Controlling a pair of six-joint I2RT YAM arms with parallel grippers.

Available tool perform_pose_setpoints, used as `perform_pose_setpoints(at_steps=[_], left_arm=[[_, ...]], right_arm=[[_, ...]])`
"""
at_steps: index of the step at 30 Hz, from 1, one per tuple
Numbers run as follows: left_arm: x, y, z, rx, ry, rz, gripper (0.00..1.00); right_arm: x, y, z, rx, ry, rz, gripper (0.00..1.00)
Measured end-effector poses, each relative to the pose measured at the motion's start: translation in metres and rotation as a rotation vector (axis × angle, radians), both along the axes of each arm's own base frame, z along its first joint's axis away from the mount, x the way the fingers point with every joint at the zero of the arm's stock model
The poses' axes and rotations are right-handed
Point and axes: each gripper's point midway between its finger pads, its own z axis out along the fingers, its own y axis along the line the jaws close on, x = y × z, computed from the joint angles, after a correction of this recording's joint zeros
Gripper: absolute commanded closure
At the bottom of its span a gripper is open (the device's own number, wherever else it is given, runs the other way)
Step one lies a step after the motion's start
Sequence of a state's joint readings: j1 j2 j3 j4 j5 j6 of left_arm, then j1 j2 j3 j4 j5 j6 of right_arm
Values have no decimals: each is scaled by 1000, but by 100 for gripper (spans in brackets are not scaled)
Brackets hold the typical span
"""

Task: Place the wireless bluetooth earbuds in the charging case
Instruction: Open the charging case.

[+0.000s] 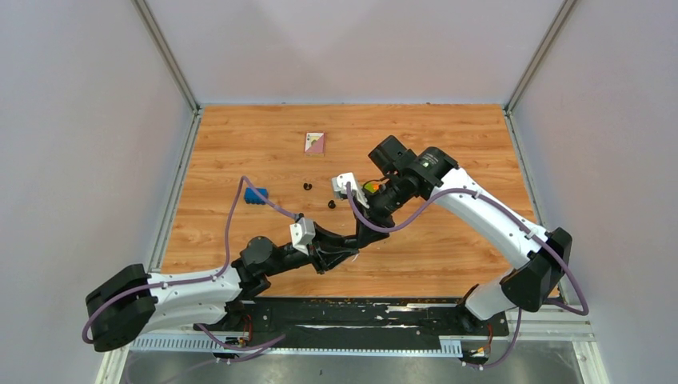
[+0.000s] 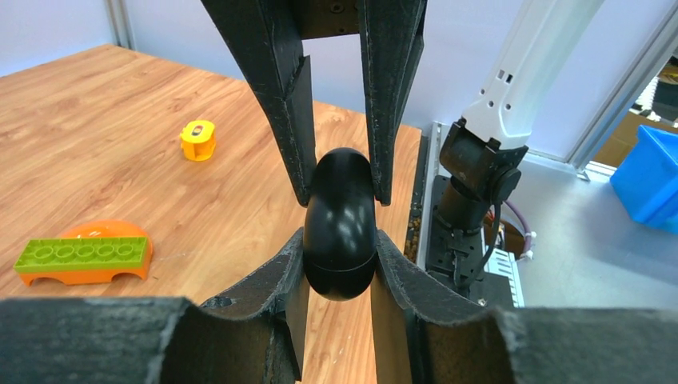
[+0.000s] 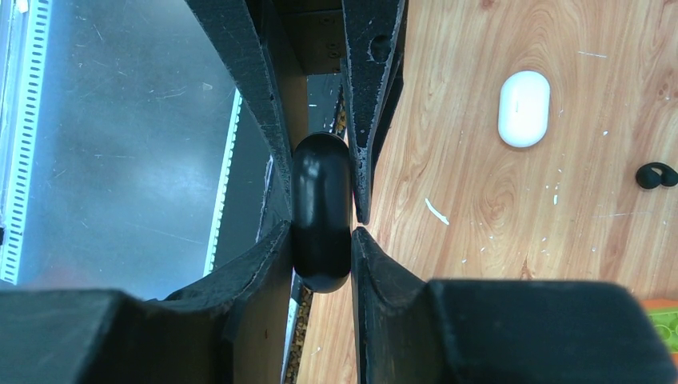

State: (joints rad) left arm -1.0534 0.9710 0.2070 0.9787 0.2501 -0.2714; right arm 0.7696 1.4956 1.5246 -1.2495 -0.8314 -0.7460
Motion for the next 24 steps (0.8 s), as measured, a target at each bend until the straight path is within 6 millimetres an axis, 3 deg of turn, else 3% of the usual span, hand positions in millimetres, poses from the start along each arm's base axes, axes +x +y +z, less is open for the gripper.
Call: perform_pose_setpoints(at_steps=[5, 12, 17, 24], left_arm=[[-2, -3, -1, 1, -19, -18, 100], [-8, -6, -13, 47, -55, -62, 100], [-9, -5, -9, 43, -86, -65, 100], [-10, 1, 0, 31, -101, -52, 100]], right_arm=[[-1, -2, -1, -13, 12, -17, 63], [12, -3, -1, -30, 80, -89, 62], [22, 1, 1, -19, 133, -121, 62], [19, 4, 22, 45, 163, -103, 55]])
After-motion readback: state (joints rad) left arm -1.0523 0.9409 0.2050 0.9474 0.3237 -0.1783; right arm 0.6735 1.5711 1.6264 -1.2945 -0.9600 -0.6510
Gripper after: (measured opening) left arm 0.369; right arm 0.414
